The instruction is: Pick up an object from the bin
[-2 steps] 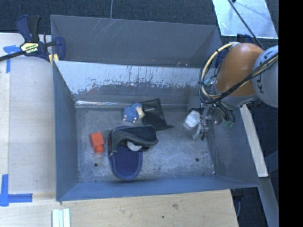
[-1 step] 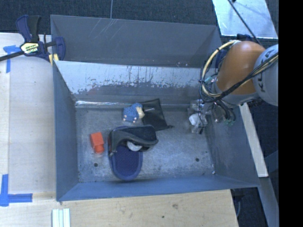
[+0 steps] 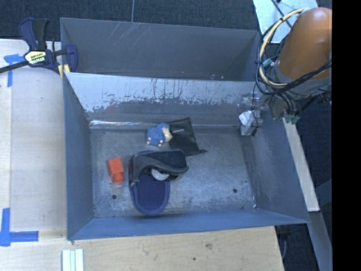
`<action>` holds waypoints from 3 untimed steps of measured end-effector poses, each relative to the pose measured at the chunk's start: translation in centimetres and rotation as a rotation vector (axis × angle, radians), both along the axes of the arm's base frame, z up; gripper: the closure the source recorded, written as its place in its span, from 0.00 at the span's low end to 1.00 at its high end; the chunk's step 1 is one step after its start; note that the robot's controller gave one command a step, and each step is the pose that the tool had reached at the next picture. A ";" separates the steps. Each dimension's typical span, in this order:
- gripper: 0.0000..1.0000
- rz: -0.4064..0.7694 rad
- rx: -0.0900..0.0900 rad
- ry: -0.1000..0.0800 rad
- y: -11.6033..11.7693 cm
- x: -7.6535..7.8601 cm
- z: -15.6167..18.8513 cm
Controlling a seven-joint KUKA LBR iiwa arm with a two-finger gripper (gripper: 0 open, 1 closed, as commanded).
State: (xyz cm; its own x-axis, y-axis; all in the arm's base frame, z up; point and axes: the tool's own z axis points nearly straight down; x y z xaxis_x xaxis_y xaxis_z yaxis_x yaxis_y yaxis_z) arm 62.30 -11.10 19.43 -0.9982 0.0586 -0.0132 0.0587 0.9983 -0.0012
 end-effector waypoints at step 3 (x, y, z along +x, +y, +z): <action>1.00 0.270 0.004 0.014 6.0 -4.5 -5.4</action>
Offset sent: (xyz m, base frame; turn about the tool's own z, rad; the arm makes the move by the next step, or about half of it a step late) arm -0.0205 -0.0221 0.1019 -0.0284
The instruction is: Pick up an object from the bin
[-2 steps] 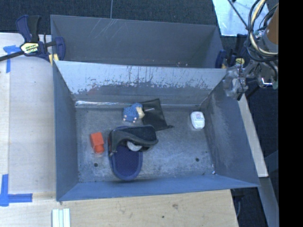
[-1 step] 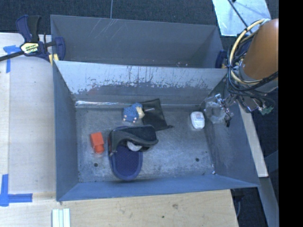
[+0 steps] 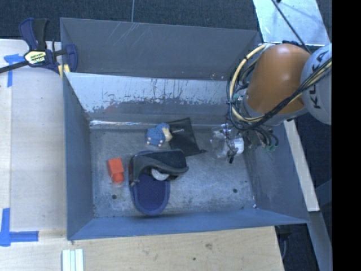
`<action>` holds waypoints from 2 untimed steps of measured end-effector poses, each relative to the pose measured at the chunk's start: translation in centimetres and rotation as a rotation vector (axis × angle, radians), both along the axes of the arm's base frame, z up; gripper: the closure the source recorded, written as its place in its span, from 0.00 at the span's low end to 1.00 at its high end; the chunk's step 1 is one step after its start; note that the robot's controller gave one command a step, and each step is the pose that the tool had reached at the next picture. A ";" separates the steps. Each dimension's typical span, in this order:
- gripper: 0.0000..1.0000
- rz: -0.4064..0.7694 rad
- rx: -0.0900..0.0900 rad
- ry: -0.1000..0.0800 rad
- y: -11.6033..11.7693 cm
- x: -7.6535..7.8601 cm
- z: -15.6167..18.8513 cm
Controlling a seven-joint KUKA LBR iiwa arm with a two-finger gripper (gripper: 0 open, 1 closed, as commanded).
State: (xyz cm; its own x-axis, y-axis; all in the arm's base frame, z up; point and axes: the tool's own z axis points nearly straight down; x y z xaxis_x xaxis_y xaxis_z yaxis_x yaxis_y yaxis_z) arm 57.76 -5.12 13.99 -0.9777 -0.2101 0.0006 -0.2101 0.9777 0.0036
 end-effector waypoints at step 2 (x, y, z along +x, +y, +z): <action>0.00 -0.069 0.000 0.001 6.2 1.4 -7.4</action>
Offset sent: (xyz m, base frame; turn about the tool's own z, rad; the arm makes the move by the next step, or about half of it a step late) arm 0.0000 0.0000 0.0000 0.0000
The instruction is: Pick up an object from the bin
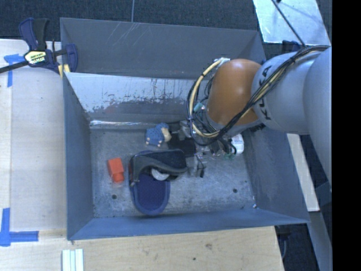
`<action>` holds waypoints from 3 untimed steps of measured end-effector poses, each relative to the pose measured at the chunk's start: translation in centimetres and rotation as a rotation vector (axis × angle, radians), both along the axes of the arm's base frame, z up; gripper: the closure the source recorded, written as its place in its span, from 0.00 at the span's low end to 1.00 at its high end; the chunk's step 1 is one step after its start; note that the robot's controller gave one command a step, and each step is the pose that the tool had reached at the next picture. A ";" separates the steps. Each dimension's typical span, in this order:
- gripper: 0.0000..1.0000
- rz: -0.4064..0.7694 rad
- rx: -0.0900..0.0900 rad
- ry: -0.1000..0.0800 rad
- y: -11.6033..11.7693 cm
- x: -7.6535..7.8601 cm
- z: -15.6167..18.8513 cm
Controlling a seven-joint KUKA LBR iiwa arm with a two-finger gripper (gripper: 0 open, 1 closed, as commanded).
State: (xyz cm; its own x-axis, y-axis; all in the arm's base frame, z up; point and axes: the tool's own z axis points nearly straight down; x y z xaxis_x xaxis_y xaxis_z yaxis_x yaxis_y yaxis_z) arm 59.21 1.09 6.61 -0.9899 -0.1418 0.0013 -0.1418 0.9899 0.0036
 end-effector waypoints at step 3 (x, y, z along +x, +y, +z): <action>1.00 0.056 -0.004 -0.016 -1.1 2.8 27.4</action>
Offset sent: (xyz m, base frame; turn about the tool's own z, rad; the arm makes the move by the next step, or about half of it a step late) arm 0.0000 0.0000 0.0000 0.0000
